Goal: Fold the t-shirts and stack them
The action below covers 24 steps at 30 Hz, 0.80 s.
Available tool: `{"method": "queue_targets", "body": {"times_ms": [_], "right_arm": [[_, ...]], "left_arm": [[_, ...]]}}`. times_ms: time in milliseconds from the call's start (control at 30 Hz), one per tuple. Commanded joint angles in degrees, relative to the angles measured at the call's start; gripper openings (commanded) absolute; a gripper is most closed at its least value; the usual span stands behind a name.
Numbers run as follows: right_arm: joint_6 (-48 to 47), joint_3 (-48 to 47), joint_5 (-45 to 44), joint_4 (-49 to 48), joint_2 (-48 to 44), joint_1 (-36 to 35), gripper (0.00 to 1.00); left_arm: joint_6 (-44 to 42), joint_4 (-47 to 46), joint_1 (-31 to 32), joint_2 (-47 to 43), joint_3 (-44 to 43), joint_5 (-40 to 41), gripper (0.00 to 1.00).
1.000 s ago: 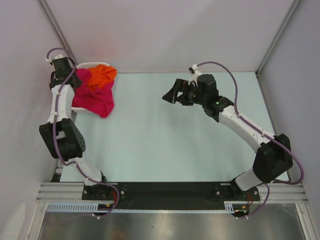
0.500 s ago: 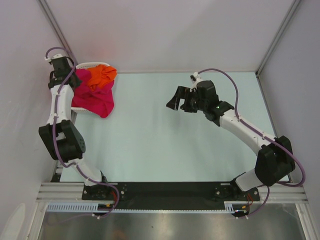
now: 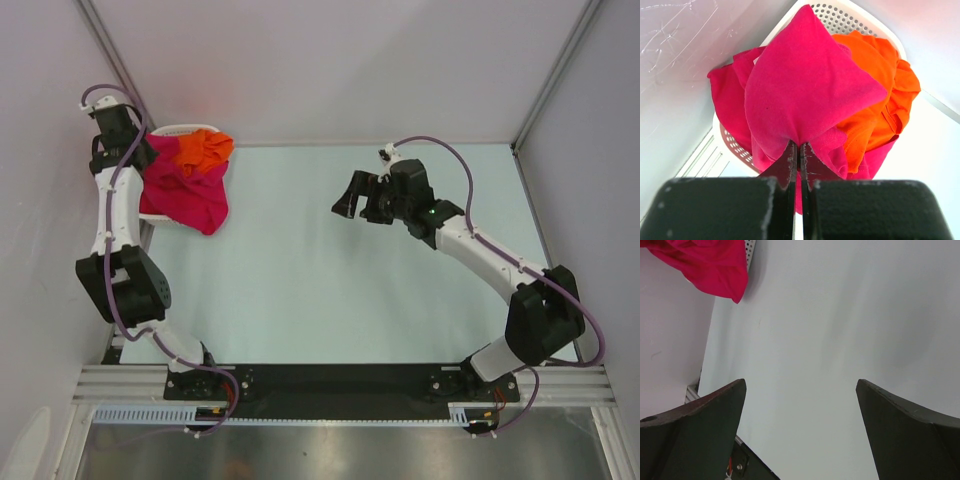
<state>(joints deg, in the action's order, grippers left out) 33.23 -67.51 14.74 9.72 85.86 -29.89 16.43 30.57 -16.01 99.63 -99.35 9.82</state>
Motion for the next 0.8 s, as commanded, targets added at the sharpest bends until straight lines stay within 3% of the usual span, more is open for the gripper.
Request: {"method": "queue_targets", "body": {"times_ms": [0, 233, 533, 633, 767], "right_arm": [[0.78, -4.56, -0.32, -2.15, 1.50, -0.26, 1.00], [0.69, -2.11, -0.94, -2.07, 0.27, -0.17, 1.00], [0.78, -0.09, 0.38, -1.63, -1.66, -0.26, 1.00], [1.04, 1.32, 0.02, -2.07, -2.19, 0.01, 1.00], [1.39, 2.64, 0.64, -1.98, -2.89, 0.09, 1.00]], "left_arm": [[0.62, -3.40, -0.43, -2.34, -3.30, -0.77, 0.00], [1.85, -2.36, -0.34, -2.07, -5.59, -0.34, 0.00], [3.17, -0.33, -0.34, -9.98, -13.49, 3.71, 0.00], [4.58, 0.81, -0.34, -10.95, -18.14, 4.06, 0.00], [5.98, 4.05, -0.34, -7.36, -32.78, 2.05, 0.00]]}}
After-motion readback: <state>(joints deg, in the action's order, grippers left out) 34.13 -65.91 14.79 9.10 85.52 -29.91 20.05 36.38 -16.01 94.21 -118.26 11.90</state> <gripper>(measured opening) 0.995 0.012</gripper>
